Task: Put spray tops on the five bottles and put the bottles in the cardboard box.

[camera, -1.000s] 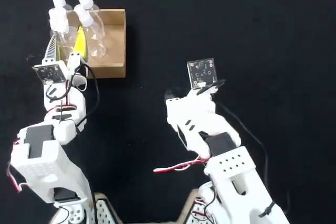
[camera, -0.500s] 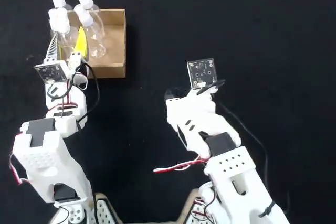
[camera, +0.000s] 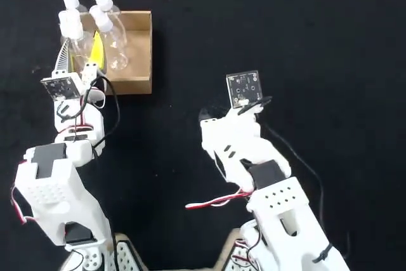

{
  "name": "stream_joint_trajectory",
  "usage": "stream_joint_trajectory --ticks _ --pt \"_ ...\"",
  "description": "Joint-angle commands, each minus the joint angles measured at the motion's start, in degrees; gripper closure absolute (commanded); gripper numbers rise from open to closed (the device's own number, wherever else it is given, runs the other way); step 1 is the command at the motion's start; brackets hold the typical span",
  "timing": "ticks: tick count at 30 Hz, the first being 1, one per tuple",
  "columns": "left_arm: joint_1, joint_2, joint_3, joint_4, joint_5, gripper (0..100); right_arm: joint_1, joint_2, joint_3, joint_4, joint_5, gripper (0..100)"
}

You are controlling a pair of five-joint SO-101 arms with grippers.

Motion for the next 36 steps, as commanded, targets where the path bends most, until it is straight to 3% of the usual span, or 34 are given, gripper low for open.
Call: stream_joint_trajectory --ticks 1,19,25,33,36 --pt "-0.3 -0.4 -2.3 2.4 0.4 91 -0.9 -1.1 -0.5 -1.3 0.5 92.4" --pt "-0.3 5.6 -4.2 2.3 0.4 91 -0.9 -1.1 -0.5 -1.3 0.5 92.4" --pt "-0.3 6.2 -2.9 -3.3 0.4 91 -0.9 -1.1 -0.6 -1.3 0.5 92.4" --pt "-0.1 6.3 -2.6 -3.0 0.4 91 -0.9 -1.1 -0.6 -1.3 0.5 92.4" --pt "0.5 6.3 -2.9 2.3 0.4 91 -0.9 -1.1 -0.6 -1.3 0.5 92.4"
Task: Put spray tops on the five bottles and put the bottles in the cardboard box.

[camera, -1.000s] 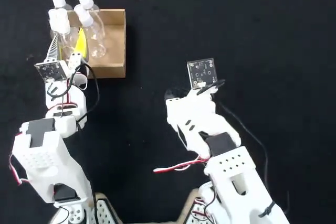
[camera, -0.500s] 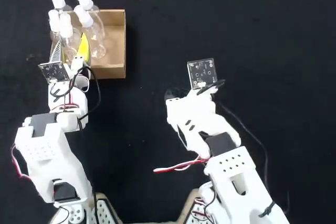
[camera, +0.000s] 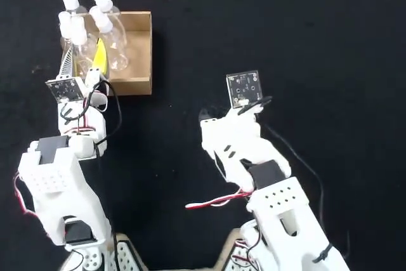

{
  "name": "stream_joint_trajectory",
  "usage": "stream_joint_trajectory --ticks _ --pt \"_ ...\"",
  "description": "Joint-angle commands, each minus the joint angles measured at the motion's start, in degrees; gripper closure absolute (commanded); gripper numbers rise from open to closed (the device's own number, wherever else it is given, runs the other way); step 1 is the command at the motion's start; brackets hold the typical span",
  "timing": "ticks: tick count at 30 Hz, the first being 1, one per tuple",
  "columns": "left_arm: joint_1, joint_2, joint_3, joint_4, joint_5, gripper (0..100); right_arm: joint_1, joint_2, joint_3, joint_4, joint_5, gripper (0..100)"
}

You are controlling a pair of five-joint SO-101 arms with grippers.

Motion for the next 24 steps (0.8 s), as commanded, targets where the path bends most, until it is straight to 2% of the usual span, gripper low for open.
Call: stream_joint_trajectory --ticks 1,24 --pt "0.5 -0.4 -0.7 5.5 0.4 91 -0.9 -1.1 -0.6 -1.3 0.5 92.4" --pt "0.1 -1.0 2.9 4.0 0.4 91 -0.9 -1.1 -0.7 -1.3 0.5 92.4"
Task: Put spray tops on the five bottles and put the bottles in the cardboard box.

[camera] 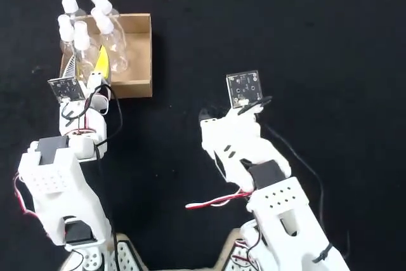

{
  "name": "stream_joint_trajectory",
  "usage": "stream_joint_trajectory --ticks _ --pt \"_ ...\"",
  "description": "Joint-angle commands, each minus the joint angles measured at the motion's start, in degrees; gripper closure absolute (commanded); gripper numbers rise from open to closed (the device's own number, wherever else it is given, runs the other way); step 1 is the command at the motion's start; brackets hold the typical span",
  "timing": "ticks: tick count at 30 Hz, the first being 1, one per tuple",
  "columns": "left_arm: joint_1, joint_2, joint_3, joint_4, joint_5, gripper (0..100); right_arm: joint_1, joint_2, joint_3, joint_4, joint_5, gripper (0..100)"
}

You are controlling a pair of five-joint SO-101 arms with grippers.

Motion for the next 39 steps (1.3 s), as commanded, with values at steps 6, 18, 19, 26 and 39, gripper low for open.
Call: stream_joint_trajectory --ticks 6,18,19,26,39 --pt "0.1 -0.9 1.1 -1.0 0.3 91 -0.9 -1.1 -0.7 -1.3 0.5 92.4" --pt "0.1 -0.9 1.1 -1.1 0.3 91 -0.9 -1.1 -0.7 -1.3 0.5 92.4" --pt "0.1 -0.9 1.1 -1.1 0.3 91 -0.9 -1.1 -0.7 -1.3 0.5 92.4" --pt "0.1 -0.8 1.3 -1.1 0.3 76 -0.9 -1.1 -0.7 -1.3 0.5 92.4" --pt "0.1 -0.7 6.0 -10.6 -0.1 81 -0.9 -1.1 -0.7 -1.3 0.5 92.4"
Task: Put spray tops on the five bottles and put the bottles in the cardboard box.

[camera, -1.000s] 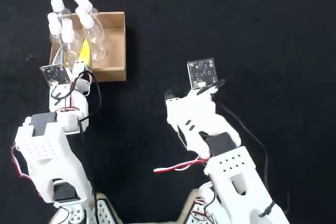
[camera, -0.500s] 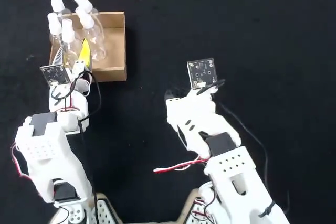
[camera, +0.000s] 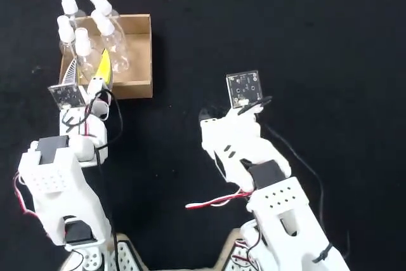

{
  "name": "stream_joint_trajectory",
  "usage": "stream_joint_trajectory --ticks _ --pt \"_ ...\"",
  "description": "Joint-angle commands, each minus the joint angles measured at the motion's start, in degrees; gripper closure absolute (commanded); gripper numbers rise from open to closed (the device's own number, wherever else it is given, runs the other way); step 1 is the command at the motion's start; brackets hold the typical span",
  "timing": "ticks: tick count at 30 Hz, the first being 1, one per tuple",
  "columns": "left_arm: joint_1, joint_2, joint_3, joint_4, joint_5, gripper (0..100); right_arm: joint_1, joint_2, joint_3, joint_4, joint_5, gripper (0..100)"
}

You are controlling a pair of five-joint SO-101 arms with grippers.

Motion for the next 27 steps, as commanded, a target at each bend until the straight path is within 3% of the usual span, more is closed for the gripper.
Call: stream_joint_trajectory --ticks 1,6,11,20,27 --pt "0.1 -0.4 2.5 -4.3 -0.1 81 -0.9 -1.1 -0.7 -1.3 0.5 92.4" --pt "0.4 -0.4 2.2 -4.1 -0.1 81 -0.9 -1.1 -0.7 -1.3 0.5 92.4" --pt "0.1 -0.4 0.0 1.2 0.3 81 -0.8 -1.1 -0.7 -1.3 0.5 92.4" --pt "0.0 -0.8 0.1 1.3 0.3 81 -0.8 -1.1 -0.8 -1.3 0.5 92.4" --pt "0.1 -0.4 0.1 1.7 0.3 74 -0.8 -1.1 -0.8 -1.3 0.5 92.4"
